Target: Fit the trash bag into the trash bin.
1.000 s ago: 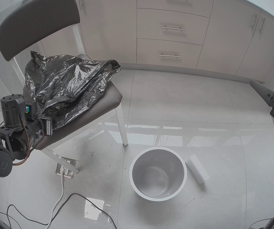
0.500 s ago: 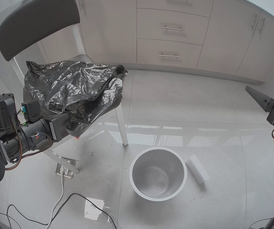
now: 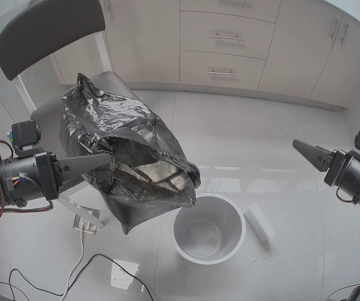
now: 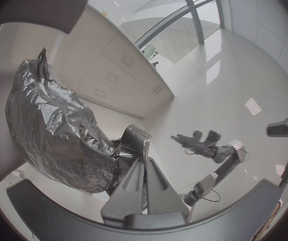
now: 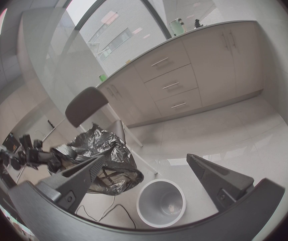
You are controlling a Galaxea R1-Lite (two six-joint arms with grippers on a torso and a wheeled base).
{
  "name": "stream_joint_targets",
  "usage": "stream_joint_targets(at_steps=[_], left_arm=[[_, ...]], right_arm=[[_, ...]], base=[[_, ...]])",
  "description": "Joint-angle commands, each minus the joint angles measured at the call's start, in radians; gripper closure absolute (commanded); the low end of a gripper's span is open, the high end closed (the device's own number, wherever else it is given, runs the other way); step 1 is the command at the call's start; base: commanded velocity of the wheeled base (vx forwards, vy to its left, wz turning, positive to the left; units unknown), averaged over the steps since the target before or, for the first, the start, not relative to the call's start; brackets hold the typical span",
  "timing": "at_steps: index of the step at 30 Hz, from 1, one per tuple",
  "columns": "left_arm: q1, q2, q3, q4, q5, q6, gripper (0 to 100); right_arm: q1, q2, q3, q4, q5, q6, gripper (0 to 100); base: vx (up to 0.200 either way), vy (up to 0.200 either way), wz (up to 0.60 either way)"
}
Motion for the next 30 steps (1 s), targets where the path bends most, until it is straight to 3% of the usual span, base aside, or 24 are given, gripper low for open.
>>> stream_joint_targets(at_steps=[1, 5, 14, 21, 23, 30], left_arm=[[-0.117, -0.109, -0.022, 0.019, -0.004, -0.033, 100], [-0.168, -0.124, -0.040, 0.027, -0.002, -0.056, 100], [-0.186, -0.126, -0.100, 0.010, 0.008, -0.274, 100], [-0.185, -0.115, -0.117, 0.008, 0.054, -0.332, 100], [-0.185, -0.107, -0.119, 0.008, 0.061, -0.341, 100], [-0.185, -0.101, -0.116, 0.008, 0.062, -0.341, 100]], right_arm=[[0.065, 0.065, 0.053, -0.027, 0.000, -0.050, 0], [0.125, 0.097, 0.088, -0.054, 0.005, -0.053, 0], [0.251, 0.221, 0.105, -0.056, -0.004, -0.070, 0], [0.407, 0.256, 0.156, -0.054, -0.015, -0.071, 0], [0.446, 0.278, 0.168, -0.056, -0.046, -0.071, 0], [0.484, 0.345, 0.160, -0.065, -0.072, -0.082, 0]], base=[[0.000, 0.000, 0.00], [0.000, 0.000, 0.00], [0.000, 0.000, 0.00], [0.000, 0.000, 0.00], [0.000, 0.000, 0.00], [0.000, 0.000, 0.00]])
